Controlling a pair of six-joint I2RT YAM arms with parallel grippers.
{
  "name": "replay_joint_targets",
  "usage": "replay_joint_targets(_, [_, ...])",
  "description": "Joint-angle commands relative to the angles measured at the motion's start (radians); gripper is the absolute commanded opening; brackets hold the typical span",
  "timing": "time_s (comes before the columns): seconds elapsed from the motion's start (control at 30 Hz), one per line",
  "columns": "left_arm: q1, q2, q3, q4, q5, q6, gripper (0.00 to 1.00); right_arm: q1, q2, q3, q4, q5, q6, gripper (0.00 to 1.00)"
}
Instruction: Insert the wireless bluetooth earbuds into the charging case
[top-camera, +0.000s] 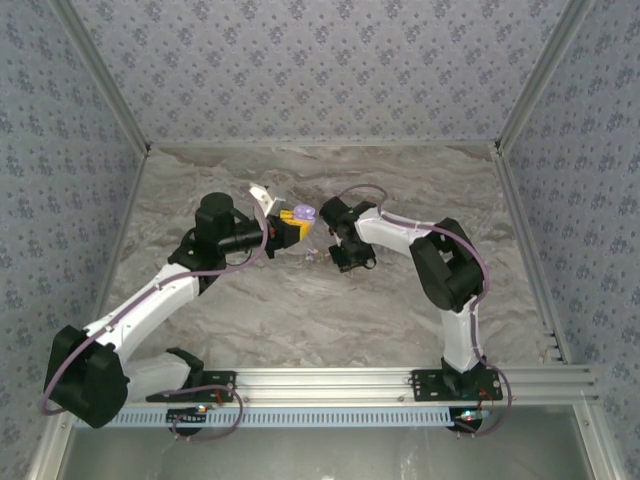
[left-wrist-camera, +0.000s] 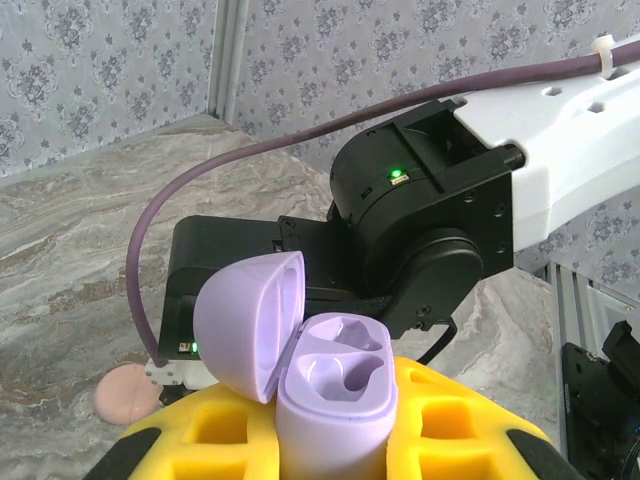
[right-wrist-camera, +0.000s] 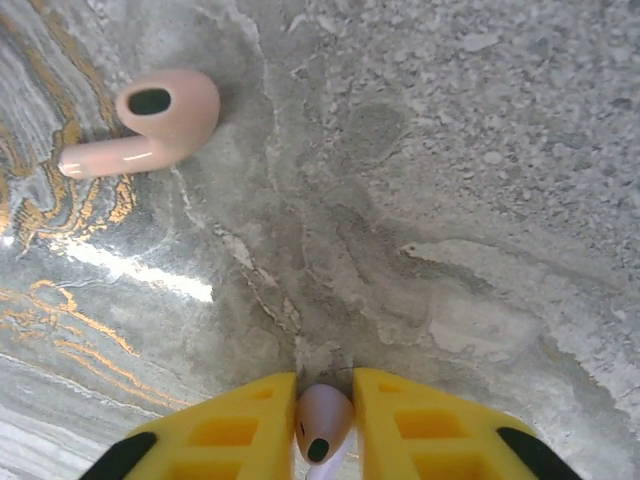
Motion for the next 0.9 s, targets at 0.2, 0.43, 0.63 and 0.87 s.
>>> replay_joint_targets(0.2, [-0.007, -0.026, 0.002, 0.007, -0.007, 0.018, 0.01, -0.036, 0.013, 0.018, -0.065, -0.012, 0.039, 0.45])
replay_joint_targets(0.43, [-0.006, -0.025, 0.002, 0.008, -0.008, 0.021, 0.01, -0.017, 0.019, 0.014, -0.049, -0.049, 0.151, 0.37])
replay_joint_targets(0.63, [-0.006, -0.025, 0.005, 0.005, -0.007, 0.022, 0.01, 0.000, 0.042, 0.035, -0.079, -0.013, 0.180, 0.32])
replay_joint_targets(0.87, [-0.007, -0.025, 0.004, 0.005, -0.006, 0.023, 0.01, 0.019, 0.051, 0.052, -0.102, -0.016, 0.174, 0.32])
